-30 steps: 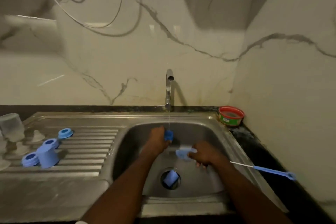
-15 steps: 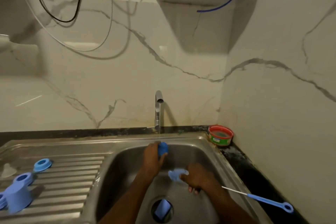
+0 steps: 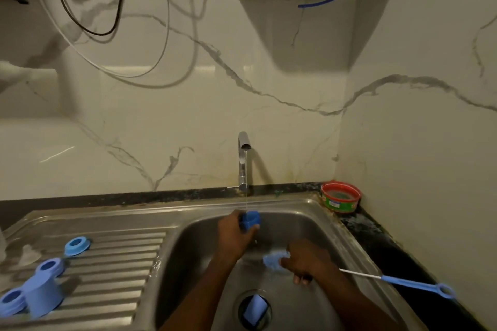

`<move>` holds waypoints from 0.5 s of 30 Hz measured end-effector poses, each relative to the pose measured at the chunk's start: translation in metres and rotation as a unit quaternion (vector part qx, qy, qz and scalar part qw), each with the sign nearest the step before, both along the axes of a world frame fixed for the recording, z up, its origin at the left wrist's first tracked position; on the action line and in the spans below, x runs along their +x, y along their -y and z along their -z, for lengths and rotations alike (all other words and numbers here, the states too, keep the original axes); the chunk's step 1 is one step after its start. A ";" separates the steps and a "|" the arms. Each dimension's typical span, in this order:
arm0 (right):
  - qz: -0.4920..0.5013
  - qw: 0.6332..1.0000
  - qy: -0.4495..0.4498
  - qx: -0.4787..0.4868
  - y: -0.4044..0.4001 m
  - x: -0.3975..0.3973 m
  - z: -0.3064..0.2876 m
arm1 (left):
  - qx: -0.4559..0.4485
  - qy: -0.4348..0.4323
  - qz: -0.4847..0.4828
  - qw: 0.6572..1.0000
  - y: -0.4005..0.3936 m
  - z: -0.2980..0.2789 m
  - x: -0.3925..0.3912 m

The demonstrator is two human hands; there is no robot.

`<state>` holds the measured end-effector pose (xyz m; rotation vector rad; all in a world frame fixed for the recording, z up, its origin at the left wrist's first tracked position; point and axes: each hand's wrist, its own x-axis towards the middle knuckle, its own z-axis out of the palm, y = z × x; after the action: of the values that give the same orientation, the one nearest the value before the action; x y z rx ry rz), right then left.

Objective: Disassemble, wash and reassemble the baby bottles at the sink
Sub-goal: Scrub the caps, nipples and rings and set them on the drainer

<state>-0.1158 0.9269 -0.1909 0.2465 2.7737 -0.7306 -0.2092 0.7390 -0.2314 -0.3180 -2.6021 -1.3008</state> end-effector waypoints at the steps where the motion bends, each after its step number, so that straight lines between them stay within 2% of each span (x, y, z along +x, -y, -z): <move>1: -0.004 1.000 0.002 0.000 0.001 0.001 0.001 | -0.016 0.011 0.013 1.000 0.000 0.003 0.000; 3: -0.006 1.000 0.003 -0.009 0.001 0.002 0.002 | -0.055 0.018 0.024 0.998 0.002 0.005 0.003; 7: 0.027 0.998 -0.042 -0.025 0.000 -0.001 -0.001 | -0.007 -0.015 -0.013 1.000 0.003 0.002 -0.001; 10: 0.022 0.999 -0.045 -0.013 0.000 -0.001 0.003 | -0.061 0.008 0.010 0.998 0.003 0.005 0.004; 14: 0.042 0.998 -0.037 -0.017 0.002 -0.005 0.003 | 0.006 -0.041 -0.022 0.999 0.000 -0.008 0.004; 15: 0.039 0.998 -0.041 -0.016 0.003 -0.006 0.003 | 0.000 -0.036 -0.015 0.999 0.001 -0.008 0.004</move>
<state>-0.1221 0.9241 -0.1943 0.3263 2.8401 -0.8202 -0.2050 0.7380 -0.2233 -0.3174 -2.5373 -1.2565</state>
